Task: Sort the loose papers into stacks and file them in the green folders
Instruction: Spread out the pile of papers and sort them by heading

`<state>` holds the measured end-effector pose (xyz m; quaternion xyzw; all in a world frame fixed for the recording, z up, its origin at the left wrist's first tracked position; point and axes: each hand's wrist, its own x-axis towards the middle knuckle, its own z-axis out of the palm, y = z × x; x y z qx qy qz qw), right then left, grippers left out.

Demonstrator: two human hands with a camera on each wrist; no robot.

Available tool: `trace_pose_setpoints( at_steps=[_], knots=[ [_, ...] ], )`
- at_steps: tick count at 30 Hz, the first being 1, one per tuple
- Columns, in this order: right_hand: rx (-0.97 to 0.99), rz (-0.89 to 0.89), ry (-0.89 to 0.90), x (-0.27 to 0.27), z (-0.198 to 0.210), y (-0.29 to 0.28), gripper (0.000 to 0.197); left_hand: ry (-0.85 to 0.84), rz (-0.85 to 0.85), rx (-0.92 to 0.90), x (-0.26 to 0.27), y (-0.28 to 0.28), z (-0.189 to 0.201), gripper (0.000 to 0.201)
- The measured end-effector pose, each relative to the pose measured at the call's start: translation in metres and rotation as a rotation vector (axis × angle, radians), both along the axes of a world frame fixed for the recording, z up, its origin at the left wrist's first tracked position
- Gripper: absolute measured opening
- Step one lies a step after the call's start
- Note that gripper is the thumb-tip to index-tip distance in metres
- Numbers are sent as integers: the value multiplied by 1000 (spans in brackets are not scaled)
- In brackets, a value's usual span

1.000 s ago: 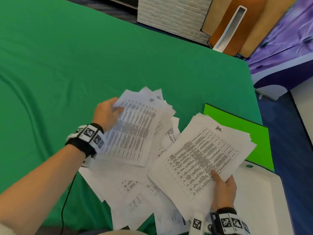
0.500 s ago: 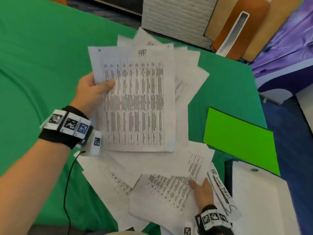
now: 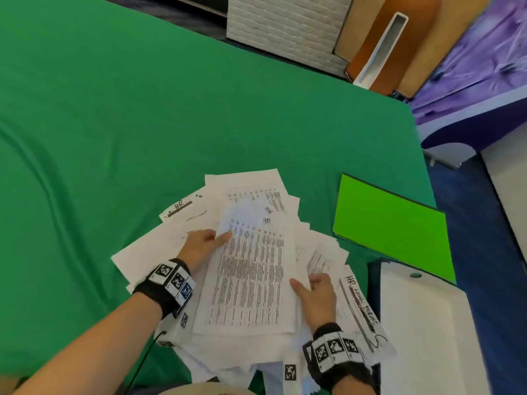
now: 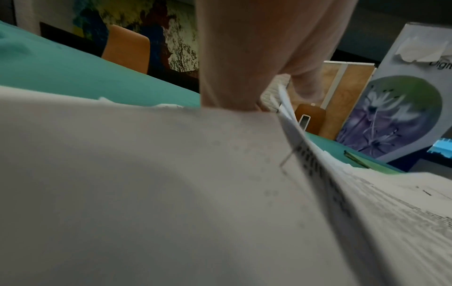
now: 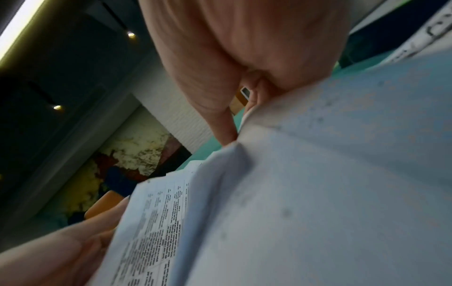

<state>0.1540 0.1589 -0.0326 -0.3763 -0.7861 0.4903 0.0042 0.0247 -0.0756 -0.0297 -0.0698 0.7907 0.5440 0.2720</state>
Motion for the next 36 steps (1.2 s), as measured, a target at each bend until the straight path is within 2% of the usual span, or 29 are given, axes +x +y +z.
trace_pose_setpoints(
  at_steps=[4, 7, 10, 13, 16, 20, 23, 26, 28, 30, 31, 34, 36],
  knots=[
    [55, -77, -61, 4, -12, 1, 15, -118, 22, -2, 10, -22, -19, 36],
    [145, -83, -47, 6, -18, -5, 25, -70, -33, -78, 13, -34, -37, 26],
    [271, 28, -57, 7, -26, -10, 32, -31, 15, -52, 14, -29, -38, 27],
    [122, 102, -176, 5, -28, -11, 40, 9, 74, -33, 11, -24, -37, 34],
    [-56, 6, -231, -1, -24, -9, 46, 76, 80, -45, 10, -18, -35, 31],
    [-20, -61, -213, -5, -22, -6, 19, 144, 82, -62, 8, -15, -34, 19],
    [21, -198, -150, -2, -24, 5, 12, 223, 115, -220, 7, -11, -31, 17],
    [-34, -225, -193, 4, -33, 14, 11, 210, 137, -324, 8, -11, -27, 37],
    [-121, -206, -207, 8, -40, 14, 8, 221, 35, -416, 6, -11, -28, 37],
    [-216, -200, -191, 8, -41, 11, 8, 291, -44, -506, 3, -10, -26, 22],
    [-266, -196, -174, 7, -42, 10, 8, 337, -69, -543, 3, -10, -24, 21],
    [-438, -178, -106, -1, -34, 6, 10, 496, -121, -695, 3, -11, -14, 34],
    [-509, -150, -67, -6, -24, 3, 13, 663, -47, -706, 3, -13, -8, 35]
  ],
)
